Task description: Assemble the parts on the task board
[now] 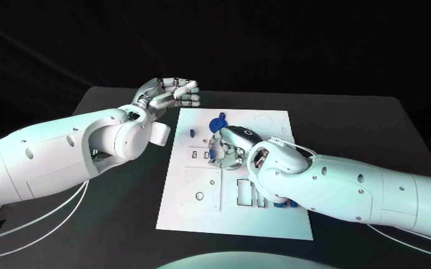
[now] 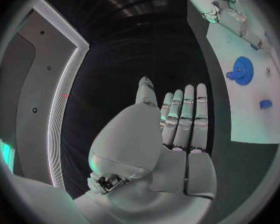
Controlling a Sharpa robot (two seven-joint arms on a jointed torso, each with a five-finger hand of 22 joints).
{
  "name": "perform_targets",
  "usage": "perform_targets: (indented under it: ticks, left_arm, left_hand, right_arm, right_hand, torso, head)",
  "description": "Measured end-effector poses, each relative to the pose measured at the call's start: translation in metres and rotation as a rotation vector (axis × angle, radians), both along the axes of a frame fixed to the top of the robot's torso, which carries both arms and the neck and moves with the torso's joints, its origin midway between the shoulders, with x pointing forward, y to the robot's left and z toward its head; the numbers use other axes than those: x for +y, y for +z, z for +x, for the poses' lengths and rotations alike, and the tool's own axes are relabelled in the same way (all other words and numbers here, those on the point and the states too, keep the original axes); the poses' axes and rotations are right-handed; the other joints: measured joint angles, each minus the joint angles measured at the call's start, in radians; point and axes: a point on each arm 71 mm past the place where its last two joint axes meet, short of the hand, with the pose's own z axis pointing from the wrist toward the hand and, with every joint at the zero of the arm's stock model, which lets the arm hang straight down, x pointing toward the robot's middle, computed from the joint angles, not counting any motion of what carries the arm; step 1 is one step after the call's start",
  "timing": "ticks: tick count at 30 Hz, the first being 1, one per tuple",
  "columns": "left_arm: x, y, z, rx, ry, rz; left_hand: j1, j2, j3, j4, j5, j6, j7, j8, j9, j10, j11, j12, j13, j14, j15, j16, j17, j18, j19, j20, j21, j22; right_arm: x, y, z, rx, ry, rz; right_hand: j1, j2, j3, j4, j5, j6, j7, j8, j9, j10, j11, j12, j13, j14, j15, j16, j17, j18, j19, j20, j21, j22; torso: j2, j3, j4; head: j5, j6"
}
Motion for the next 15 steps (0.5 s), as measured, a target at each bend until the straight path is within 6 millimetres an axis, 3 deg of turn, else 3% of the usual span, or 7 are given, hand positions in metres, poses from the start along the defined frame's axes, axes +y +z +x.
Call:
perform_targets:
  ticks: [2,5,11,13,15]
  left_arm:
    - [0.0,0.0,0.0,0.0,0.0,0.0]
    - [0.0,0.0,0.0,0.0,0.001,0.0]
    - [0.003,-0.001,0.002,0.003,0.007,0.011]
    - [0.004,-0.002,0.003,0.003,0.009,0.026]
    - [0.006,-0.003,0.004,0.003,0.009,0.047]
  left_hand:
    - [0.0,0.0,0.0,0.0,0.0,0.0,0.0,0.0,0.0,0.0,0.0,0.0,0.0,0.0,0.0,0.0,0.001,0.0,0.0,0.0,0.0,0.0]
    - [0.0,0.0,-0.003,-0.003,0.0,0.0,0.0,0.0,0.001,0.0,0.0,0.0,0.001,0.0,0.0,0.0,0.001,0.0,-0.007,0.0,0.0,-0.001]
    - [0.002,0.008,-0.024,-0.001,0.0,0.0,0.0,0.004,0.012,0.02,-0.007,0.007,0.01,0.035,-0.011,0.02,0.025,0.0,-0.002,-0.005,0.007,0.003]
    - [-0.01,0.02,-0.039,0.009,0.0,0.015,0.003,0.016,0.022,0.076,-0.021,0.032,0.024,0.081,-0.029,0.056,0.051,0.0,0.026,-0.017,0.033,0.016]
    - [-0.026,0.037,-0.057,0.013,0.0,0.064,-0.012,0.036,0.035,0.148,-0.049,0.059,0.041,0.134,-0.053,0.096,0.082,0.0,0.06,-0.038,0.063,0.032]
  right_arm:
    - [0.0,0.0,0.0,-0.002,0.0,0.003]
    - [-0.001,0.002,-0.001,-0.009,-0.001,0.013]
    - [-0.006,0.011,-0.007,-0.04,0.001,0.054]
    - [-0.013,0.022,-0.006,-0.065,0.003,0.076]
    - [-0.021,0.033,-0.003,-0.085,-0.001,0.096]
  right_hand:
    - [0.019,0.021,-0.099,0.041,-0.016,-0.015,0.006,-0.006,-0.009,-0.005,0.002,-0.001,-0.001,-0.001,0.001,0.0,0.0,0.0,0.001,0.001,0.0,0.0]
    - [0.065,0.03,-0.176,0.094,-0.016,-0.032,0.014,-0.014,-0.02,-0.014,0.011,-0.005,-0.009,-0.001,0.009,0.0,0.0,0.0,0.001,0.005,-0.005,0.0]
    - [0.123,0.03,-0.211,0.163,-0.016,-0.047,0.015,-0.02,-0.032,-0.014,0.011,-0.004,-0.011,-0.001,0.009,0.0,0.0,0.0,0.001,0.008,-0.008,0.0]
    - [0.148,0.039,-0.202,0.176,-0.005,-0.033,0.01,-0.012,-0.031,-0.014,0.011,-0.004,-0.011,-0.001,0.009,0.0,0.0,0.0,0.001,0.008,-0.013,0.0]
    - [0.164,0.05,-0.19,0.184,0.02,-0.019,0.005,0.001,-0.029,-0.016,0.009,-0.004,-0.011,-0.001,0.009,0.0,0.001,0.0,0.001,0.008,-0.027,0.0]
  torso:
    - [0.0,-0.0001,0.0]
    - [0.0,-0.0001,0.0003]
    - [-0.002,0.0005,0.0001]
    - [-0.004,0.0006,0.0]
    - [-0.007,0.0006,-0.0001]
  head:
    - [0.0,0.0]
    - [0.0,0.0]
    - [0.003,0.0]
    - [0.003,0.002]
    - [0.002,0.004]
